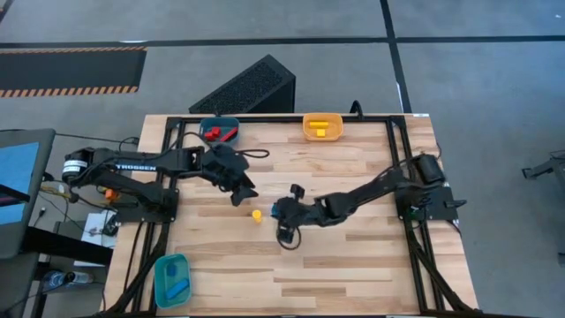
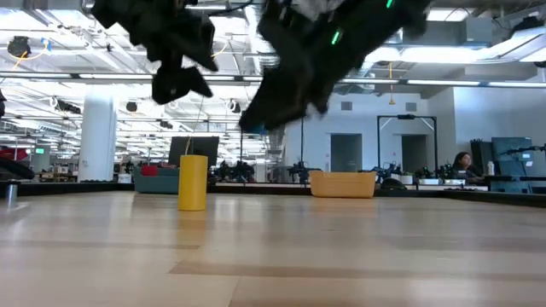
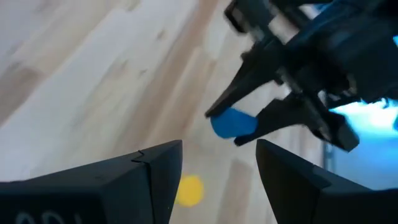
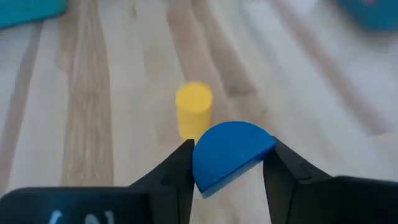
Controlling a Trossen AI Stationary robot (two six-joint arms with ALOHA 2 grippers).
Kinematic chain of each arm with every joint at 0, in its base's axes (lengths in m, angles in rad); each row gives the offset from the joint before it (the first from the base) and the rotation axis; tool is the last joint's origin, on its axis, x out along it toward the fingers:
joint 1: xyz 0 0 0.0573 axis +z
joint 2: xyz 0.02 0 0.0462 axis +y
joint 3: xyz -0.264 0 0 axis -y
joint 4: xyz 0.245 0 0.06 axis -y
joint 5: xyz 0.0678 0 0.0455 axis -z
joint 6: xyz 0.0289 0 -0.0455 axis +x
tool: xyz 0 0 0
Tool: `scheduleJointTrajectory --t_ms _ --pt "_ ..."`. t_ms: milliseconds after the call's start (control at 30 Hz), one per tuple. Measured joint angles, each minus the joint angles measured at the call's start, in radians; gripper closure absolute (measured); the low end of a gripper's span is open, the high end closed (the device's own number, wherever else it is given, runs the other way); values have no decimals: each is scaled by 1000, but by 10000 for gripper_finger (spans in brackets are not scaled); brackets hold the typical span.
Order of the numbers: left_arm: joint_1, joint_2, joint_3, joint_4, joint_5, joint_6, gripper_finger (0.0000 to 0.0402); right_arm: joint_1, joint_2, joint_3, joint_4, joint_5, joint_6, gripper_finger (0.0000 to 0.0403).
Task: Sort & place blocks by color
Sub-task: Put the blue block into the green bin
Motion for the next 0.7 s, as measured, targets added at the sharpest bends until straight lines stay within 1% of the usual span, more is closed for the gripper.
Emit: scheduleJointTrajectory --t_ms 100,233,400,467,500,600,700 --pt "-29 0 0 68 -16 -35 212 17 -83 1 -25 78 -54 255" --pt "-36 0 0 195 -18 -41 212 26 -170 1 -52 170 -116 253" --pt "-31 24 0 412 -22 -93 212 40 -248 1 -77 262 -136 256" --pt "-33 52 2 521 -34 -139 212 52 -264 1 -74 298 -167 251" --pt "-36 66 2 550 -46 -173 212 58 -272 1 -76 314 -184 249" --pt "-46 126 5 640 -57 -259 205 72 -287 2 -79 324 -205 248" --pt "-64 188 9 752 -31 -311 187 84 -290 2 -84 325 -209 250"
